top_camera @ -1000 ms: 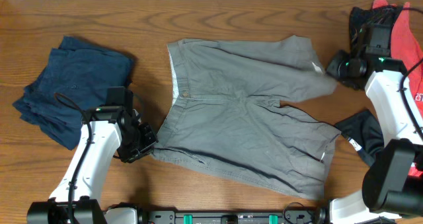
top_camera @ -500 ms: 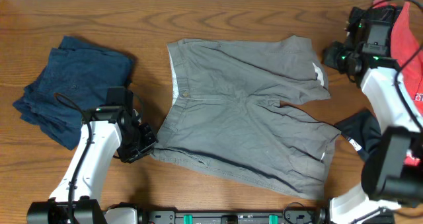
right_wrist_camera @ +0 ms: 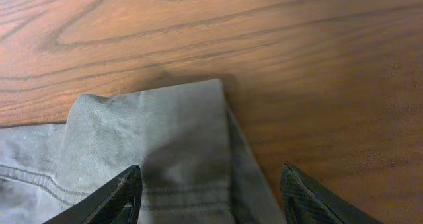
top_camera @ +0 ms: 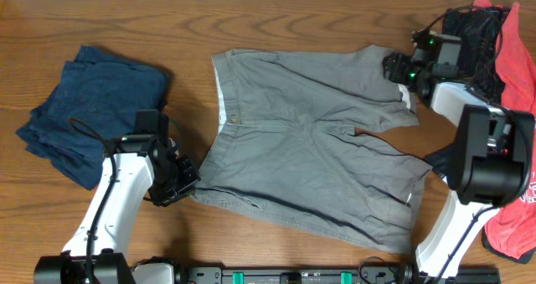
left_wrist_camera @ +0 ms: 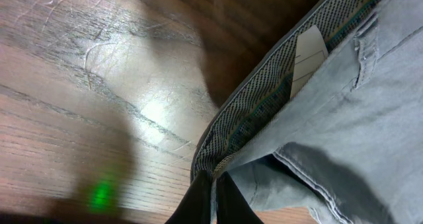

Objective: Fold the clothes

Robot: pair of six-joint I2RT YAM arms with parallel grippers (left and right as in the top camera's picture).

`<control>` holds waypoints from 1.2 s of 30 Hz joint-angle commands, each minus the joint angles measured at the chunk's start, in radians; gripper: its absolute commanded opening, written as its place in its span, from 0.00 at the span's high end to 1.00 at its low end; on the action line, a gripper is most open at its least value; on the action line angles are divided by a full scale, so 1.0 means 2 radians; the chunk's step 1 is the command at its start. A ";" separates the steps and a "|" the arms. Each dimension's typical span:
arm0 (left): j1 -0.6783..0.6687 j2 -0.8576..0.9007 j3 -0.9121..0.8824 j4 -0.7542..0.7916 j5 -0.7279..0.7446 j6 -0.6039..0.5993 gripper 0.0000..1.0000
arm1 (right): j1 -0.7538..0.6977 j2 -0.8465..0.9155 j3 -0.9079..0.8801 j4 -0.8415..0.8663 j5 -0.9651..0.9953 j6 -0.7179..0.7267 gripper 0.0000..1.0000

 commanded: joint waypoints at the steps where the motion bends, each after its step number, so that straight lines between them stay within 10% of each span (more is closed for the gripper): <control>1: 0.002 -0.002 0.010 -0.003 -0.005 0.001 0.94 | 0.015 0.025 0.001 0.016 -0.009 -0.007 0.34; 4: 0.002 -0.002 0.010 -0.003 -0.004 0.001 0.94 | 0.023 0.038 0.001 0.032 -0.010 -0.007 0.40; 9: 0.002 -0.002 0.010 -0.003 -0.004 0.001 0.94 | 0.024 0.036 0.002 0.047 0.013 0.002 0.99; 21: 0.002 -0.002 0.010 -0.003 -0.004 0.001 0.94 | -0.024 -0.013 0.084 0.048 0.087 0.097 0.98; 26: 0.002 -0.002 0.010 -0.003 -0.004 0.001 0.94 | -0.021 -0.013 0.109 0.044 0.095 0.097 0.87; 29: 0.002 -0.002 0.010 -0.005 -0.004 0.001 0.94 | -0.022 -0.013 0.109 0.045 0.099 0.096 0.56; 36: 0.002 -0.002 0.009 -0.005 -0.005 0.002 0.94 | -0.023 -0.024 0.109 -0.135 0.035 0.068 0.58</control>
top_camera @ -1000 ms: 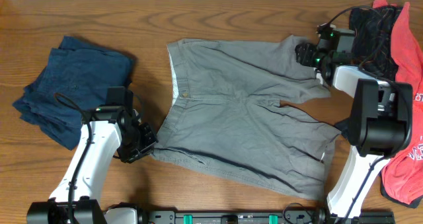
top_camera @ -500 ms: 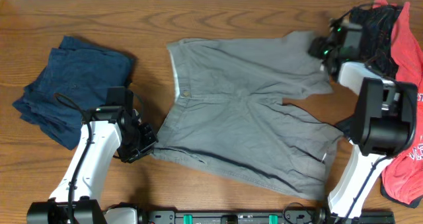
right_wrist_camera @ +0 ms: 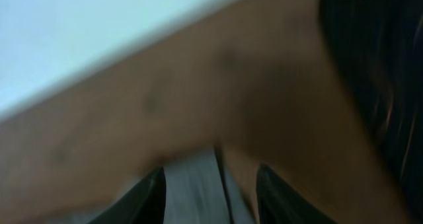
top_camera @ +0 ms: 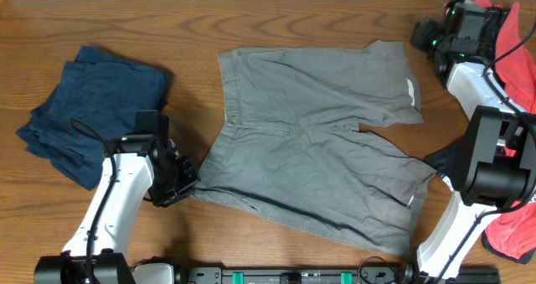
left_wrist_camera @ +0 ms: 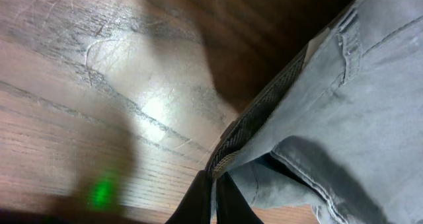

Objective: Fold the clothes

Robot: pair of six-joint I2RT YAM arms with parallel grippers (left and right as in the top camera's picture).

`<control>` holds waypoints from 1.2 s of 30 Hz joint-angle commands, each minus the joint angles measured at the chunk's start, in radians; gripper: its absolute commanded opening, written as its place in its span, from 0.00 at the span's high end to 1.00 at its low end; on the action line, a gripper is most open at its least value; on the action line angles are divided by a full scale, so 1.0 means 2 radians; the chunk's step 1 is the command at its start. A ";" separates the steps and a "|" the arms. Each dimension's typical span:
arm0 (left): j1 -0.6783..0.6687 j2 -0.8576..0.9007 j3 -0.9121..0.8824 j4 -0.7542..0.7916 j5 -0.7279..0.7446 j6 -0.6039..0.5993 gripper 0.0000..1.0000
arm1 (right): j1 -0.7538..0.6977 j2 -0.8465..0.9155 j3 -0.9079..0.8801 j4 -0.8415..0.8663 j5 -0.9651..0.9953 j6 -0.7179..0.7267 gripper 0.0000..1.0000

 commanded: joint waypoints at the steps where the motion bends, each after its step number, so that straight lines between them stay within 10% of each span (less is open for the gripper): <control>1: 0.002 -0.002 0.009 -0.001 -0.005 0.001 0.94 | -0.004 -0.015 0.001 -0.076 -0.023 -0.016 0.60; 23: 0.002 -0.002 0.009 0.001 -0.005 0.001 0.94 | 0.009 0.052 -0.004 -0.117 -0.053 -0.064 0.71; 36: 0.002 -0.002 0.009 0.001 -0.005 0.001 0.94 | 0.009 0.052 0.002 -0.072 -0.059 -0.044 0.99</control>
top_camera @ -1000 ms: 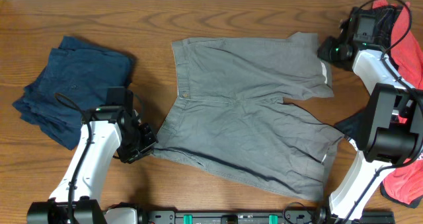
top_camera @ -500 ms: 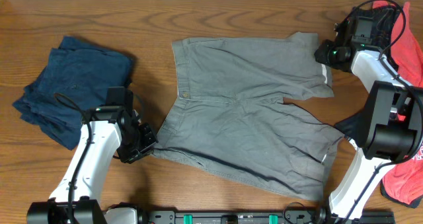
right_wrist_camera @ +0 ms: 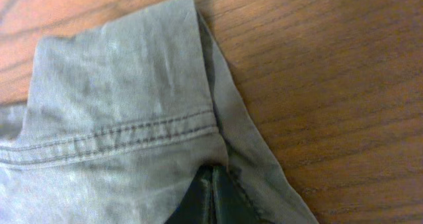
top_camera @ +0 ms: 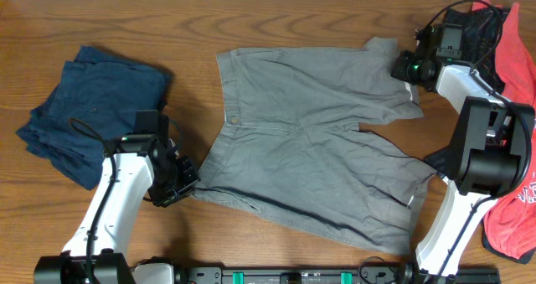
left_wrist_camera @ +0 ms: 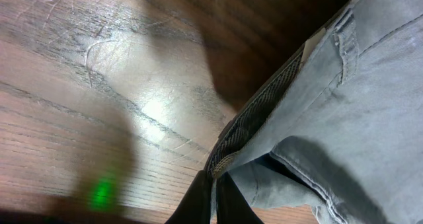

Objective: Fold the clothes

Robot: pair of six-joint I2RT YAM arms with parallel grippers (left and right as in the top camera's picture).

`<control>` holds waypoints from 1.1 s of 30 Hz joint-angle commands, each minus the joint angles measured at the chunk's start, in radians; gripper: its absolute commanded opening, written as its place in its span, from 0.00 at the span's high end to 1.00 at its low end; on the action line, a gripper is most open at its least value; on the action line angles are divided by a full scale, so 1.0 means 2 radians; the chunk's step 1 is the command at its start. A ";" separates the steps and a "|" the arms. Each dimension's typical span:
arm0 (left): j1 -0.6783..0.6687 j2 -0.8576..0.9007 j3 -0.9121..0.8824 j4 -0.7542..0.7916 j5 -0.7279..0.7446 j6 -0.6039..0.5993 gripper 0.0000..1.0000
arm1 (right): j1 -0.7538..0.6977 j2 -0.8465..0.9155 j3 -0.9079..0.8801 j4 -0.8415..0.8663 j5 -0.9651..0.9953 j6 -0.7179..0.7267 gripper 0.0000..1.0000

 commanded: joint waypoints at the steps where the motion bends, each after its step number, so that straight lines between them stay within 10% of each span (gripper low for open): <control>1: 0.002 -0.002 0.009 0.000 -0.004 0.001 0.94 | -0.003 0.007 0.007 0.001 -0.007 0.019 0.99; 18: 0.002 -0.002 0.009 0.002 -0.005 0.001 0.94 | -0.020 -0.015 0.094 -0.006 -0.019 0.025 0.99; 33: 0.002 -0.002 0.009 0.011 -0.004 0.001 0.94 | -0.004 0.032 0.056 -0.030 -0.030 -0.034 0.71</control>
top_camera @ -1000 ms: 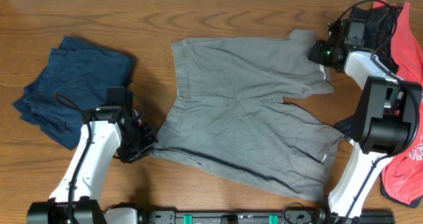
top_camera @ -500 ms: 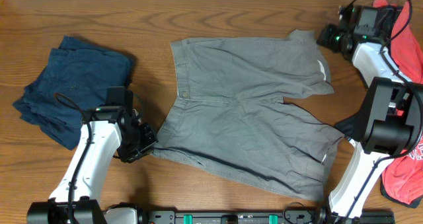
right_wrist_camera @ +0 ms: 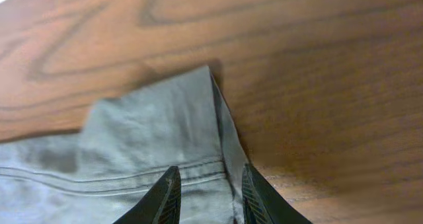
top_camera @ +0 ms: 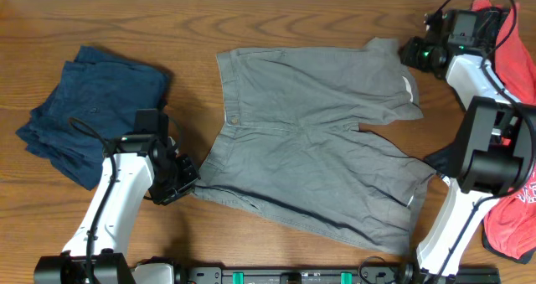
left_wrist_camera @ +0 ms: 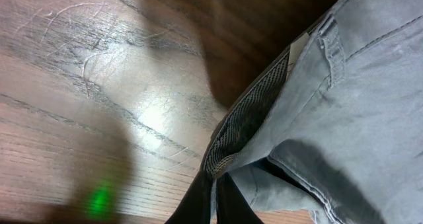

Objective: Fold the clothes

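Note:
Grey shorts lie spread flat mid-table, waistband to the left and legs to the right. My left gripper is shut on the near waistband corner, its fingers pinching the patterned inner band. My right gripper stands open at the far leg's hem. Its two fingertips straddle the stitched edge without closing on it.
A pile of dark blue clothing sits at the left. A red garment and a black one lie at the far right, close to the right arm. The table's far edge runs just behind the shorts.
My right gripper was shut on the far leg's hem; now it is open and sits slightly further right and back. The left gripper and the waistband corner have not moved.
The right gripper stood open over the far leg's hem. Then it was off at the back right corner, and the leg lay stretched further right. Then it was shut on the hem, and now it is open again. The left gripper kept the waistband corner throughout.

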Robot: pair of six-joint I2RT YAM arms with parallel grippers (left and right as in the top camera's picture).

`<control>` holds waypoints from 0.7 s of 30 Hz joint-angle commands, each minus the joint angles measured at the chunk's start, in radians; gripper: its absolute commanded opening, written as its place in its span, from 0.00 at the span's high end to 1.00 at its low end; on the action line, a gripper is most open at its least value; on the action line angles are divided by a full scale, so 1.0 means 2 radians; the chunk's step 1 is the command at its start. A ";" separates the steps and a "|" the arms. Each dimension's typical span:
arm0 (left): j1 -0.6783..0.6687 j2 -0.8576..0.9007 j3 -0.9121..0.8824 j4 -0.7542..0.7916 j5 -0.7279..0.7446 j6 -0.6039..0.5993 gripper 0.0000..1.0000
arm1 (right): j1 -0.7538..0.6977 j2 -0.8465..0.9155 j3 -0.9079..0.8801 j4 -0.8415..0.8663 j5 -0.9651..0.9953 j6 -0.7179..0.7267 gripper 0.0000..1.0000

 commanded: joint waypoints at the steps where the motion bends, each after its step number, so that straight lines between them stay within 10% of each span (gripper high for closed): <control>1: 0.002 -0.002 0.009 -0.001 -0.005 0.001 0.94 | 0.010 0.027 -0.007 0.006 -0.014 -0.014 0.72; 12: 0.002 -0.002 0.009 -0.001 -0.004 0.001 0.94 | 0.017 0.047 -0.006 0.027 -0.025 -0.013 0.75; 21: 0.002 -0.002 0.009 -0.001 -0.004 0.001 0.94 | 0.014 0.036 -0.006 0.027 -0.026 -0.008 0.99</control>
